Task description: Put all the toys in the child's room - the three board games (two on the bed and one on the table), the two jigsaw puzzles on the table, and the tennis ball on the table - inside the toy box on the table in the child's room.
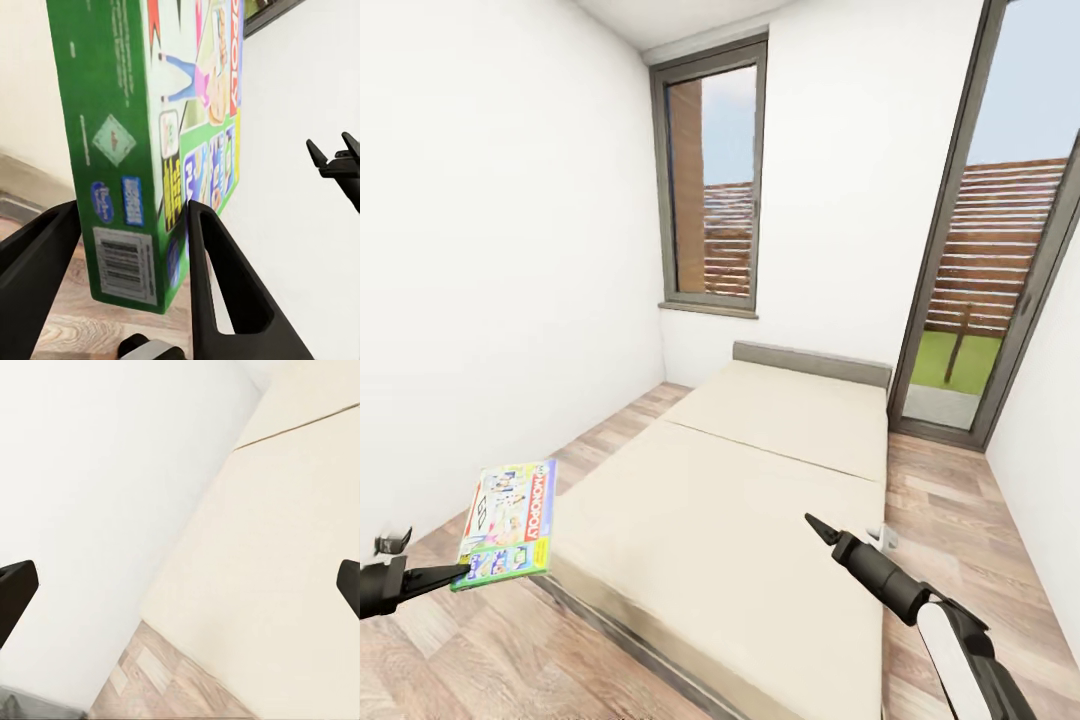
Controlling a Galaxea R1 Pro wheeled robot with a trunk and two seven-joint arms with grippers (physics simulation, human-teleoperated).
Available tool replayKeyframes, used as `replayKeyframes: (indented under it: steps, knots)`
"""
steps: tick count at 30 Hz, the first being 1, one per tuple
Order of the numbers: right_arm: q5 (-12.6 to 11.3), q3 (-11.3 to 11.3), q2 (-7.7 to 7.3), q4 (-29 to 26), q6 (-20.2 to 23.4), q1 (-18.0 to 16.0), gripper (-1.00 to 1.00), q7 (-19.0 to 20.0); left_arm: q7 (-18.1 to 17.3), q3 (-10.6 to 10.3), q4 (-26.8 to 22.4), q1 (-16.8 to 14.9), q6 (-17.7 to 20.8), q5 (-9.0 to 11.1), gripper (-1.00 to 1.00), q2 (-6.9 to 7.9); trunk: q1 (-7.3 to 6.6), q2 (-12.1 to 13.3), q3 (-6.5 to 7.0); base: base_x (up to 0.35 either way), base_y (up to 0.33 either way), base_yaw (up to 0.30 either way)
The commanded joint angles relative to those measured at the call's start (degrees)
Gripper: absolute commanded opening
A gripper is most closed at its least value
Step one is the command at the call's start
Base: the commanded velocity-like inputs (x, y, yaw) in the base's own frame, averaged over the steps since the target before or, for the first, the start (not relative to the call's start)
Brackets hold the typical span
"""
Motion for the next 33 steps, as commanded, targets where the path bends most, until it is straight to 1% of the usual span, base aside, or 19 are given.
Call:
replayKeyframes:
  steps: [1, 20, 23, 26, 29, 33]
  knots:
    - [-0.4, -0.1, -0.01, 0.2, 0.5, 0.0, 1.0, 0.1, -0.3, 0.0, 0.0, -0.1, 0.6, -0.1, -1.0, -0.04, -0.22, 0.4, 0.12, 0.0, 0.0, 0.233]
    - [-0.3, 0.0, 0.04, 1.2, 0.1, 0.0, 1.0, 0.1, -0.3, 0.0, -0.3, -0.1, 0.6, -0.1, -1.0, -0.63, -4.4, 8.0, 3.53, 0.0, 0.0, 0.2]
    - [-0.4, 0.0, 0.03, 1.4, -0.2, 0.0, 1.0, 0.1, -0.3, 0.0, -0.3, -0.1, 0.6, -0.1, -1.0, -0.65, -5.06, 9.2, 4.07, 0.0, 0.0, 0.063]
    - [-0.8, 0.0, -0.03, 1.6, -2.4, 0.0, 1.0, 0.2, -0.3, -0.1, -0.3, -0.1, 0.5, -0.2, -1.0, -1.03, -5.72, 10.4, 4.61, 0.0, 0.0, 0.016]
    - [-0.8, 0.0, -0.04, 1.6, -3.7, 0.0, 1.0, 0.1, -0.3, -0.1, -0.3, -0.1, 0.5, -0.2, -1.0, -1.34, -6.37, 11.6, 5.14, 0.0, 0.0, 0.004]
    - [-0.9, 0.0, -0.04, 1.6, -3.9, 0.0, 1.0, 0.1, -0.3, -0.1, -0.3, -0.1, 0.5, -0.2, -1.0, -1.4, -7.25, 13.2, 5.86, 0.0, 0.0, 0.001]
